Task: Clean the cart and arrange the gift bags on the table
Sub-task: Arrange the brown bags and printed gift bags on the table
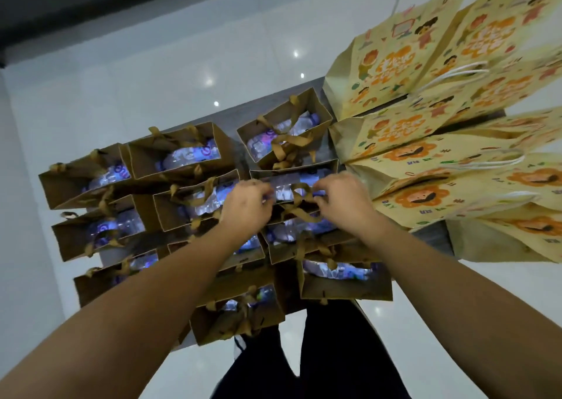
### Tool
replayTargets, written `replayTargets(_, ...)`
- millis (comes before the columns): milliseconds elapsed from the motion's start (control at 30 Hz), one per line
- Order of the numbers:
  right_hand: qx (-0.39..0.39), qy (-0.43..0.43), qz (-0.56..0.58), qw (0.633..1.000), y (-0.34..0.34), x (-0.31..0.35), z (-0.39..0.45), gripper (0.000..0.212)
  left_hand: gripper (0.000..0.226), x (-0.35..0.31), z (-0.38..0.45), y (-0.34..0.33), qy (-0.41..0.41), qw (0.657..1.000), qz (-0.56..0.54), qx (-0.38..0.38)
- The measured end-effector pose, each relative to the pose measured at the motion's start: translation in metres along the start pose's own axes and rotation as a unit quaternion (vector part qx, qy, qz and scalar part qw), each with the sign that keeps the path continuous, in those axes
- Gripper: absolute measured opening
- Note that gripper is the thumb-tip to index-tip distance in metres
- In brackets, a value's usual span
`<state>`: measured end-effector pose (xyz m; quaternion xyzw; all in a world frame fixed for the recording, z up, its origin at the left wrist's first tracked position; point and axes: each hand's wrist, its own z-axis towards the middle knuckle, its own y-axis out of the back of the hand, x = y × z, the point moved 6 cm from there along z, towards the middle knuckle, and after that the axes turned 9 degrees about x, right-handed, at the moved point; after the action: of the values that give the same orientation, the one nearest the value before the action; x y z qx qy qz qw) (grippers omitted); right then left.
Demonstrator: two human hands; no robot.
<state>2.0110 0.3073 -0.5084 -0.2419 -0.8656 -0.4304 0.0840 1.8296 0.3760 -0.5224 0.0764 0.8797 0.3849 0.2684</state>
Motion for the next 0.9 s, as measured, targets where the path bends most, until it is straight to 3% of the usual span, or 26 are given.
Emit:
replayTargets(100,0.079,0.026,-0.139,0.987,-0.019,0.005,0.024,0.019,0.024,-0.003,0.002,-0.021,-0.012,0.999,0.028,0.029)
replayTargets(167,0.081,0.039,-0.187,0.978,-0.021,0.008,0.034,0.012,0.019,-0.002,0.006,-0.030,-0.006,0.997,0.062,0.039)
replayTargets(367,0.077,0.020,-0.028,0.996,-0.011,-0.006,0.066,0.021,0.024,0.003,0.025,-0.028,0.040,0.997,0.061,-0.002)
replayTargets(633,0.064,0.020,0.020,0.998,-0.001,-0.009,0.082,0.022,0.027,0.006,0.041,-0.014,0.093,0.995,0.023,-0.019)
replayTargets(900,0.081,0.030,0.013,0.996,0.004,-0.009,0.090,0.017,0.026,0.004,0.044,-0.009,0.114,0.993,-0.023,0.017)
